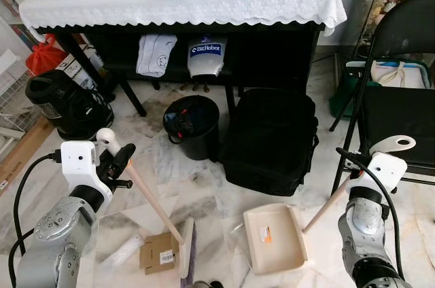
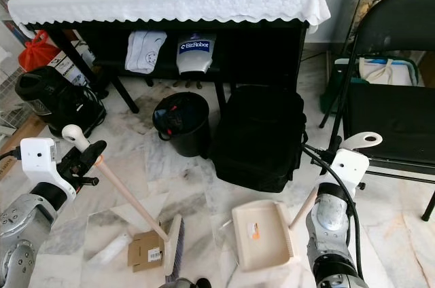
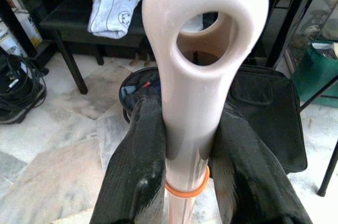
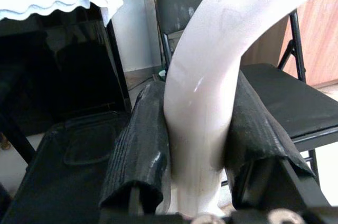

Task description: Sweep floor

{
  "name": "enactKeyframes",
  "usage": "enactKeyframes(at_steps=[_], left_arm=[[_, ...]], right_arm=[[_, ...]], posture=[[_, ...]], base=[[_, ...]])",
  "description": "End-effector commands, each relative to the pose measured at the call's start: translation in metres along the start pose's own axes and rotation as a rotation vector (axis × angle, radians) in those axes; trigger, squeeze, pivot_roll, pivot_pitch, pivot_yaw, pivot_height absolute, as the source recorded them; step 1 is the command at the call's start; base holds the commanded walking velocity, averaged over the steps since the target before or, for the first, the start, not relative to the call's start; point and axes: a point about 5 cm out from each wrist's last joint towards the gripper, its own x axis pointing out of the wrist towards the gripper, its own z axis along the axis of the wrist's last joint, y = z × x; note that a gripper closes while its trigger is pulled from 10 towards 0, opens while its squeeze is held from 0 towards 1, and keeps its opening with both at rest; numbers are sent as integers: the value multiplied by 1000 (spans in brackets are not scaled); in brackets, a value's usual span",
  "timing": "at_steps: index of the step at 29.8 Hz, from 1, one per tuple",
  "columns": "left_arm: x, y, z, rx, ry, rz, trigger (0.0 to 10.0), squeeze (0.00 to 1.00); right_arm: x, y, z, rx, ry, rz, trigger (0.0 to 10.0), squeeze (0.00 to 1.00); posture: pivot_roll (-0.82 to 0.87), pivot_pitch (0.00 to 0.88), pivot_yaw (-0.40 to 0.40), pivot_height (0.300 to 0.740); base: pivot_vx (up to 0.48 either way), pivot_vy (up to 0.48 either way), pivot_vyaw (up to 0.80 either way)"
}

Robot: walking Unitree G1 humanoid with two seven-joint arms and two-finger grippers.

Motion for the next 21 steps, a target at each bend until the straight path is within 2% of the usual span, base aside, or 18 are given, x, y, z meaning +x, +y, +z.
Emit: enactKeyframes(at_steps=[1,8,12,21], left_arm=[[-3,2,5,8,-19,6,10000,0],[2,0,3,-2,-23,2,10000,0],[4,-1,3,-6,-27,-2,10000,0],[-1,1,4,1,-23,-4,10000,0]], right_arm=[[1,-3,5,-7,-40,1,10000,0],[17,-13,28,-65,-149,-30,10000,0],[17,-18,27,-124,-149,-25,10000,0],[4,-20,8,-139,-75,-35,10000,0]], posture=[[138,145,171,740],[111,135,161,740],[108,133,159,740],[121,148,169,740]], base=[[0,0,0],[0,0,0],[0,0,0],[0,0,0]])
